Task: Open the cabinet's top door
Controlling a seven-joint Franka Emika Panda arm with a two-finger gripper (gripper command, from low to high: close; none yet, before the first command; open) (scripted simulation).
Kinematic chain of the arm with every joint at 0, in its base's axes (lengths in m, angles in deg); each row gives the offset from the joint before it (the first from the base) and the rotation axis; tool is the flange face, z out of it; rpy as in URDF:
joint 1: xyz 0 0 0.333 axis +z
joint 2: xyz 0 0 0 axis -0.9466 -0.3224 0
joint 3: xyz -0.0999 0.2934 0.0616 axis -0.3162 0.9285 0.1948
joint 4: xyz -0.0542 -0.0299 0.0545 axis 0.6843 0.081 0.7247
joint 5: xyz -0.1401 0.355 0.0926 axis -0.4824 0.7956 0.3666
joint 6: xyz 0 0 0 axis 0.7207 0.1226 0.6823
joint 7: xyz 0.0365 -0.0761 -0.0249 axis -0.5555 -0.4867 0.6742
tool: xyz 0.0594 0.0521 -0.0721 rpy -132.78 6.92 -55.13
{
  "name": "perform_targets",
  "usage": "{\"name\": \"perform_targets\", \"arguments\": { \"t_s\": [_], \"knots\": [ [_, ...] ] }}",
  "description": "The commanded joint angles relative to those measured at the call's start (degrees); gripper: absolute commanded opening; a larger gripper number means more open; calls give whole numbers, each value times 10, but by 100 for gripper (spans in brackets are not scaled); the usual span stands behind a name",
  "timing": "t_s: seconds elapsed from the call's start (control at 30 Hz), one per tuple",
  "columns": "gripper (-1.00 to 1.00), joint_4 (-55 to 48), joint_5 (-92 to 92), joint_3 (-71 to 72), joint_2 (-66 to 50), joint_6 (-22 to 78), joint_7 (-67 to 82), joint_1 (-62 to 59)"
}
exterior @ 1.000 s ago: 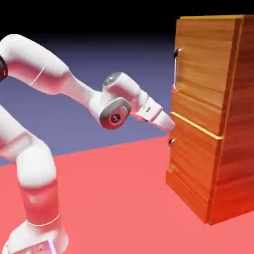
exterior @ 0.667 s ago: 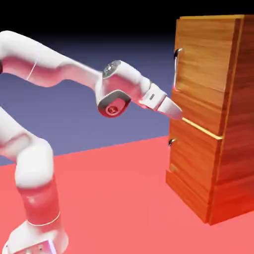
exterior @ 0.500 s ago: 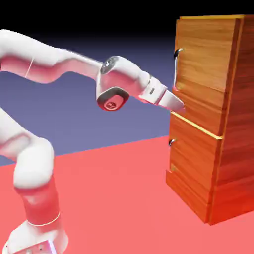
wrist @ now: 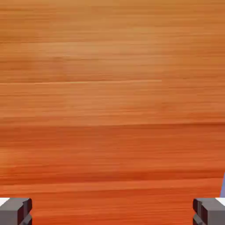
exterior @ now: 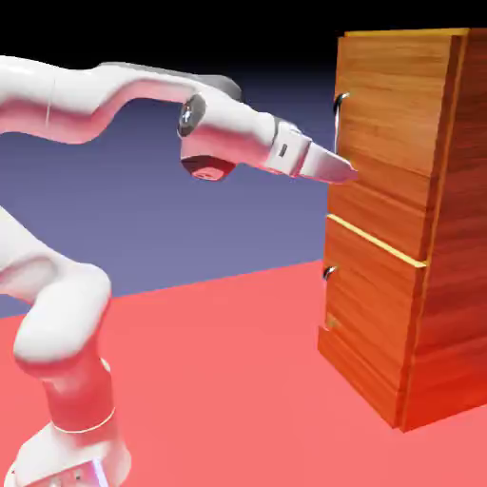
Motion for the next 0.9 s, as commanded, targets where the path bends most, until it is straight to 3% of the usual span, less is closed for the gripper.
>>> {"name": "perform_targets", "arguments": {
  "t_s": [0.0, 0.87],
  "knots": [
    [0, -5, 25, 8, 2, 0, 19, -7],
    [0, -138, 673, 215, 59, -3, 517, -195]
  ]
}}
